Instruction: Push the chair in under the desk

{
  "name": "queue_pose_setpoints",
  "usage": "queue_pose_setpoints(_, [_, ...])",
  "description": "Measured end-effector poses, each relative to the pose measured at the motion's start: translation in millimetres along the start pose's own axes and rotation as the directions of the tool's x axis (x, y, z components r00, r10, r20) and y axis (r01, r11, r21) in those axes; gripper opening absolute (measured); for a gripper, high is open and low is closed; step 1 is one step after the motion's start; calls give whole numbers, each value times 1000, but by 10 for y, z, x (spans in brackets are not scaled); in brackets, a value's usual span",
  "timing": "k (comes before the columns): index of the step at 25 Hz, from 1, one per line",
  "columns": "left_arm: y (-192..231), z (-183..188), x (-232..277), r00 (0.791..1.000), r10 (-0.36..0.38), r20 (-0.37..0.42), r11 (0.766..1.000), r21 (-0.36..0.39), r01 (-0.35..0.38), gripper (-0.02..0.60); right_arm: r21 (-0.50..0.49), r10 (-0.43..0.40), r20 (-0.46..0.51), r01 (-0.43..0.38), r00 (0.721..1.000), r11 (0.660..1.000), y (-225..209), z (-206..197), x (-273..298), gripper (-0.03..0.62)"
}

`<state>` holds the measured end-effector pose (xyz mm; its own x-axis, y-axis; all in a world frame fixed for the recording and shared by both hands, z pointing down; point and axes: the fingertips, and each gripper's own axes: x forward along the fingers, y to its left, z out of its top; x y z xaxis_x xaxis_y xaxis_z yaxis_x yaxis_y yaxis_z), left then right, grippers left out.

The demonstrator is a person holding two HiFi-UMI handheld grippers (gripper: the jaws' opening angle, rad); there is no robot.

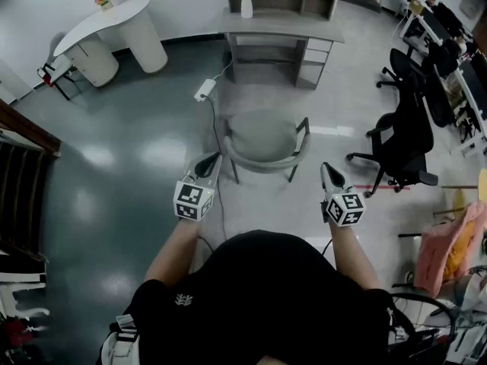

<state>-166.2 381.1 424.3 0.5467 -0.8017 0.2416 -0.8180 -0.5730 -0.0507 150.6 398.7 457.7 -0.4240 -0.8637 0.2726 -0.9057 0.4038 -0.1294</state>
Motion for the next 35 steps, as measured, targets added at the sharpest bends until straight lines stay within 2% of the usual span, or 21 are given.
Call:
queue_pose_setpoints(6, [-101,-74,-49,1000,-7,-13,1000,-12,7,3,-14,-15,-70,14,997,1000,16,-153,-65,3])
queue_pose_setpoints(10, [-110,-235,-71,999,-24,-33,1000,-19,23,3,-16,-34,-104,32,994,999,25,-321,-52,3])
queue_pose_setpoints(15, [-46,-525,-46,997,-52,-65,999,-19,51,3,-42,-73,-201,66,977,997,44,-561,79,2])
queue_pose_setpoints(17, [-95,-668,38,994,-70,-79,997,-22,69,3,-69,-61,-209,48,976,996,38,-603,81,2])
queue_pose_setpoints(19, [-147,-806,127,991,-95,-99,995,-31,92,3,-98,-30,-174,13,984,995,106,-558,86,2])
queue_pose_setpoints(21, [-167,-876,188,987,-111,-116,994,-9,110,3,-131,-17,-129,0,992,991,208,-473,101,3])
queue_pose_setpoints(24, [-292,-784,323,992,-105,-74,992,67,110,3,-146,0,-159,-23,987,989,192,-529,122,3])
queue_pose_setpoints(27, [-605,-852,494,987,-135,-82,982,121,144,7,-134,83,-251,-120,964,984,106,-816,130,5])
queue_pose_setpoints(29, [-721,-1002,592,978,-159,-135,975,134,177,53,-121,146,-310,-191,940,974,129,-1025,208,28])
queue_pose_setpoints(30, [-740,-1069,634,973,-170,-156,973,133,191,83,-117,173,-332,-222,927,968,159,-1108,271,49])
queue_pose_setpoints(33, [-767,-1180,764,964,-204,-171,966,124,227,91,-127,239,-408,-313,881,941,247,-1325,474,116])
queue_pose_setpoints(35, [-845,-1286,854,950,-235,-204,953,144,266,111,-148,269,-461,-372,845,916,267,-1487,579,155])
